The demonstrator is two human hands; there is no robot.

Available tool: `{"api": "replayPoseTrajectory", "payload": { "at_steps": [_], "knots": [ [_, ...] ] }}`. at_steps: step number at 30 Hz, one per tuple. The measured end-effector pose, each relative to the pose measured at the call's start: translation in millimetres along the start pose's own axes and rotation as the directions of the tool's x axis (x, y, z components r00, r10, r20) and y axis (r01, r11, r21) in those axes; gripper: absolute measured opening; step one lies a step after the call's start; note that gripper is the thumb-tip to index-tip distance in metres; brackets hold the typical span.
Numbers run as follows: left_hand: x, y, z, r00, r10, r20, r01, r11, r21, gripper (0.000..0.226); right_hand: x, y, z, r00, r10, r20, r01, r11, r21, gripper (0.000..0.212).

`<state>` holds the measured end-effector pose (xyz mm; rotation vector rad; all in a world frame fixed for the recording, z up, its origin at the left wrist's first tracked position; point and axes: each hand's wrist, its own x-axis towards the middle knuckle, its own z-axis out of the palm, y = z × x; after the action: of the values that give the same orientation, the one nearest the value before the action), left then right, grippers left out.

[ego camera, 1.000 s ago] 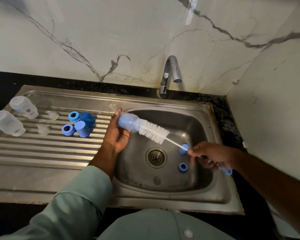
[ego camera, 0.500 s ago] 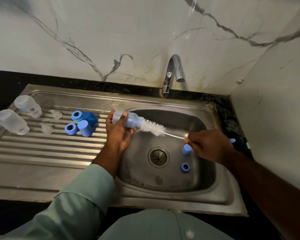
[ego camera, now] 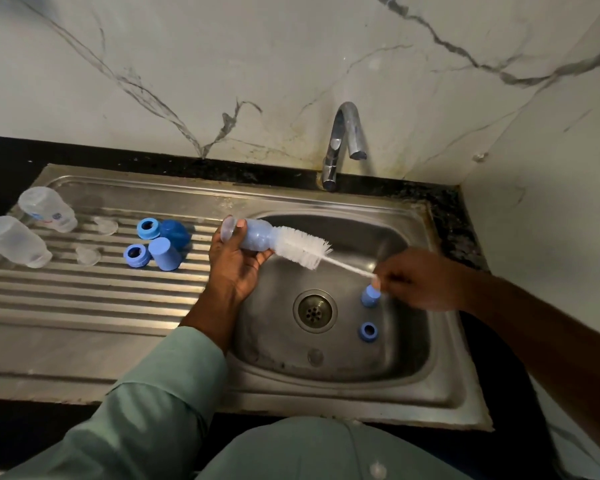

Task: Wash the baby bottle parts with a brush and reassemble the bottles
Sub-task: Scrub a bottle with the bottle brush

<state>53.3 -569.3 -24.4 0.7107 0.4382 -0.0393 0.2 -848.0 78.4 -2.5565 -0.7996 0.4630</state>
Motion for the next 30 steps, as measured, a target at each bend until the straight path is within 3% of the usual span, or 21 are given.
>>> {"api": "replayPoseTrajectory", "payload": {
  "at_steps": [2, 4, 5, 7, 9, 11, 13, 14, 16, 17, 19, 21, 23, 25, 27, 30],
  "knots": [
    [-0.2, -3.5, -4.1, 1.000, -0.019, 0.018, 0.018, 0.998, 0.065, 0.070, 2.6, 5.2, -13.1, 0.972, 0.022, -0.232, -0.019, 1.000, 0.013, 0.024],
    [-1.8, -11.0, -4.6, 0.997, -0.058, 0.054, 0.050, 0.988, 0.143, 0.053, 12.6, 21.2, -19.7, 0.907, 0.205, -0.369, -0.275, 0.950, -0.147, 0.025],
    [-1.7, -13.9, -4.2, 0.996, -0.059, 0.064, 0.047, 0.984, 0.174, 0.044, 18.4, 27.6, -18.4, 0.872, 0.347, -0.344, -0.443, 0.859, -0.258, 0.026],
    [-1.5, -14.2, -2.4, 0.996, -0.038, 0.082, 0.024, 0.985, 0.171, 0.040, 22.0, 35.6, -5.9, 0.829, 0.544, -0.127, -0.549, 0.749, -0.371, 0.029],
    [-1.2, -8.5, -0.8, 0.997, -0.025, 0.079, 0.018, 0.996, 0.084, 0.059, 16.1, 27.3, 9.1, 0.859, 0.499, 0.113, -0.444, 0.837, -0.320, 0.022],
    [-2.1, -3.2, -0.4, 0.999, -0.016, 0.043, 0.015, 0.999, 0.031, 0.073, 2.3, 5.9, 10.1, 0.955, 0.224, 0.192, -0.190, 0.965, -0.179, 0.024],
    [-2.1, -2.2, -0.9, 1.000, 0.005, 0.028, -0.007, 0.999, 0.046, 0.078, -1.1, 0.4, -3.6, 1.000, 0.027, -0.003, -0.027, 0.999, -0.027, 0.029],
    [-1.4, -3.1, -0.4, 0.999, 0.008, 0.032, -0.010, 0.998, 0.054, 0.079, 2.2, 5.1, -11.5, 0.986, 0.011, -0.164, -0.010, 1.000, 0.005, 0.027],
    [-0.9, -6.6, 3.0, 0.998, 0.002, 0.062, -0.007, 0.997, 0.074, 0.083, 14.5, 23.0, -22.3, 0.905, 0.130, -0.405, -0.155, 0.988, -0.029, 0.031],
    [-0.9, -8.3, 4.7, 0.997, 0.005, 0.073, -0.012, 0.996, 0.093, 0.084, 20.3, 34.1, -20.5, 0.882, 0.242, -0.404, -0.293, 0.954, -0.067, 0.032],
    [-1.8, -10.1, 8.1, 0.996, 0.021, 0.088, -0.033, 0.990, 0.140, 0.083, 22.6, 41.8, -2.3, 0.885, 0.445, -0.137, -0.464, 0.868, -0.175, 0.029],
    [-1.6, -8.0, 6.7, 0.995, 0.021, 0.096, -0.036, 0.987, 0.155, 0.081, 13.7, 28.7, 14.3, 0.903, 0.410, 0.130, -0.395, 0.910, -0.128, 0.029],
    [-2.7, -6.6, 1.4, 0.997, 0.013, 0.078, -0.024, 0.989, 0.145, 0.075, 0.6, 9.5, 10.0, 0.929, 0.294, 0.226, -0.328, 0.936, 0.128, 0.035],
    [-2.0, -10.5, -3.8, 0.996, 0.006, 0.091, -0.021, 0.986, 0.166, 0.062, -5.9, 7.0, -6.1, 0.952, 0.274, 0.139, -0.307, 0.869, 0.387, 0.033],
    [-3.9, -15.4, -3.3, 0.993, -0.006, 0.119, -0.021, 0.975, 0.223, 0.055, -1.7, 26.8, -18.6, 0.910, 0.410, -0.059, -0.330, 0.802, 0.499, 0.031],
    [-7.6, -15.4, 7.2, 0.996, 0.007, 0.094, -0.029, 0.972, 0.231, 0.058, 2.6, 52.7, -1.5, 0.868, 0.456, -0.194, -0.386, 0.868, 0.312, 0.033]
  ]
}}
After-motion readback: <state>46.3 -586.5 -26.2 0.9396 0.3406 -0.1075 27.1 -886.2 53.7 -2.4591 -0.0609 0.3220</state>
